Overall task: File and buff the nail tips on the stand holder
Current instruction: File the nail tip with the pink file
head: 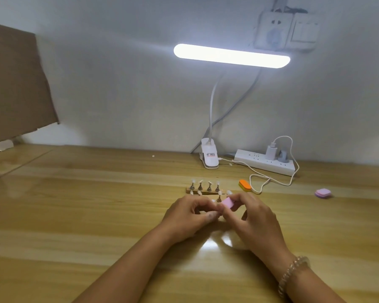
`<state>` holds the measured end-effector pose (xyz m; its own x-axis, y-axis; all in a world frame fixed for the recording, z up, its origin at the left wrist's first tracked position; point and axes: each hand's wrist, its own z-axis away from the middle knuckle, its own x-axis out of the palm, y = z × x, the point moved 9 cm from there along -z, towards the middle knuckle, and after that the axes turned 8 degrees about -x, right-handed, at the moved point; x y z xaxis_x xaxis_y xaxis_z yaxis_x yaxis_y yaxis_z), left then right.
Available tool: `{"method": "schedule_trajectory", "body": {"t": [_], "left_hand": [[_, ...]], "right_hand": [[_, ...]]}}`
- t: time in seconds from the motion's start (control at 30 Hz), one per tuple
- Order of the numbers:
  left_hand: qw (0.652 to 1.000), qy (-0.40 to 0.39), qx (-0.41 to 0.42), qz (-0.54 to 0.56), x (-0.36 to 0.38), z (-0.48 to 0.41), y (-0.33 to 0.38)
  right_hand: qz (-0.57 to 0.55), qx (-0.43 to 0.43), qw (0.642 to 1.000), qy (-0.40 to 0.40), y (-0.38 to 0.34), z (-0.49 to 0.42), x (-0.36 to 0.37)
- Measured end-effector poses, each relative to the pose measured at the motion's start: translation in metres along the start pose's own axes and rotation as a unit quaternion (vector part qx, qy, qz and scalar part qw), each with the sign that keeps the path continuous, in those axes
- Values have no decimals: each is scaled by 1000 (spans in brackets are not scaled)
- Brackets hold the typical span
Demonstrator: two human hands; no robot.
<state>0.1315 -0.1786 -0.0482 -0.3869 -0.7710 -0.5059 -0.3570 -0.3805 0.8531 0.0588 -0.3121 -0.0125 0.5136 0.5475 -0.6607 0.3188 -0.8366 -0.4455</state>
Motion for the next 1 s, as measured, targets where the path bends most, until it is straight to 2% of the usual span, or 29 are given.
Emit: {"method": "schedule_trajectory", "body": {"t": [0.1, 0.2, 0.33, 0.47, 0.57, 0.7, 0.8, 0.93, 1.0], "left_hand": [[1000, -1, 9, 9, -1, 0, 3], [1000, -1, 5, 10, -1, 0, 1], [1000, 0, 5, 8, -1, -1, -1], [1000, 2, 4, 7, -1, -2, 0], [1000, 13, -1, 2, -4, -2, -1], [1000, 3, -1, -9, -1, -2, 0], [1000, 10, 4, -9, -3, -1, 1], [1000, 6, -1, -2, -2, -2, -1], [1000, 8, -10, 27, -2, -1, -2]], "right_hand": [[-14, -38, 999, -26, -12, 2, 7], [-30, 0, 999, 13, 1, -2, -1], [-9, -48, 999, -13, -12, 3, 4], [-14, -11, 1000, 17, -3, -1, -2], [-2, -50, 999, -11, -17, 2, 4], [-15, -15, 1000, 8, -8, -1, -2], [-2, -52, 999, -16, -19, 2, 4], [1, -7, 1000, 2, -6, -1, -1], [20, -21, 1000, -8, -10, 1, 1]]}}
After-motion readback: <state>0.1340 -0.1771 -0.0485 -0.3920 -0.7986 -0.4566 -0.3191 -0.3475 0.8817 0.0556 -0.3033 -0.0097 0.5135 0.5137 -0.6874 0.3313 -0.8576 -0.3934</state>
